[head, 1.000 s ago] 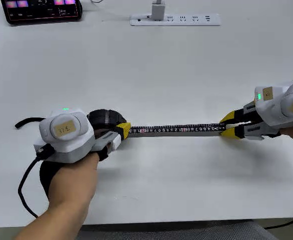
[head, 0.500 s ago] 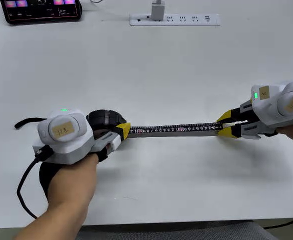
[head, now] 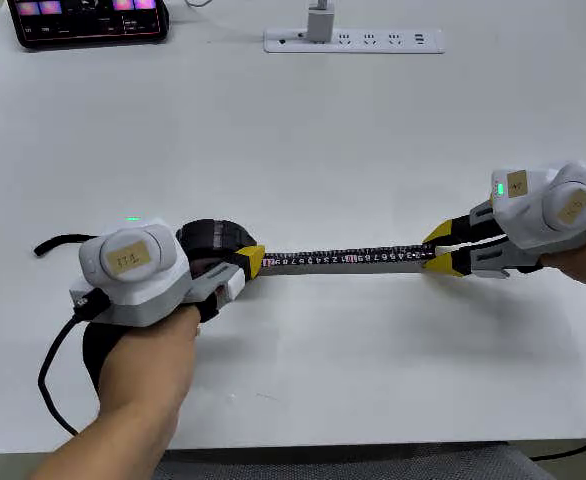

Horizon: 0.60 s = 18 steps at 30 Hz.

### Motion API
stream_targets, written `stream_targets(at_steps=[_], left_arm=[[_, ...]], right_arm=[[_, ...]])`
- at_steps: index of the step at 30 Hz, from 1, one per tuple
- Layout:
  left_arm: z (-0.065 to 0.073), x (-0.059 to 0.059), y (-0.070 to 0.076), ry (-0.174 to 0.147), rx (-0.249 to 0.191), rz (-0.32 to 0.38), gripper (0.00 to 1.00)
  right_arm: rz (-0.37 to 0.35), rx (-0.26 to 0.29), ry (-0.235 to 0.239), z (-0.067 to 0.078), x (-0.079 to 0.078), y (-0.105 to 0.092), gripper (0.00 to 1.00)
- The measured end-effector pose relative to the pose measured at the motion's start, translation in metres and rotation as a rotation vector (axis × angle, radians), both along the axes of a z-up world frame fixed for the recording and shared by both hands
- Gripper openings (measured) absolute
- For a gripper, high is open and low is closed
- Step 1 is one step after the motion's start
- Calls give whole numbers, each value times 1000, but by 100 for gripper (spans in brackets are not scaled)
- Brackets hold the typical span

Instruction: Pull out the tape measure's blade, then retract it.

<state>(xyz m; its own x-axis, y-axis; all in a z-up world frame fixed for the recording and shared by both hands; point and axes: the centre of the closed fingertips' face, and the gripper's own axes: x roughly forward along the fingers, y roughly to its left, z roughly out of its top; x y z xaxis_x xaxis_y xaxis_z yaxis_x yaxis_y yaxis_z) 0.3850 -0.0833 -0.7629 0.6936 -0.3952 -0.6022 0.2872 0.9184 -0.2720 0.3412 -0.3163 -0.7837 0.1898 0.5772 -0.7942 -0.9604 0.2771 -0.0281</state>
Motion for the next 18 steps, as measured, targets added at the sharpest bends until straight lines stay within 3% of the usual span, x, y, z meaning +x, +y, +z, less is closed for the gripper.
stream_targets(at_steps=[18], left_arm=[[0,0,0,6,-6,2,58]], right_arm=[[27,34,2,0,3,26,10]])
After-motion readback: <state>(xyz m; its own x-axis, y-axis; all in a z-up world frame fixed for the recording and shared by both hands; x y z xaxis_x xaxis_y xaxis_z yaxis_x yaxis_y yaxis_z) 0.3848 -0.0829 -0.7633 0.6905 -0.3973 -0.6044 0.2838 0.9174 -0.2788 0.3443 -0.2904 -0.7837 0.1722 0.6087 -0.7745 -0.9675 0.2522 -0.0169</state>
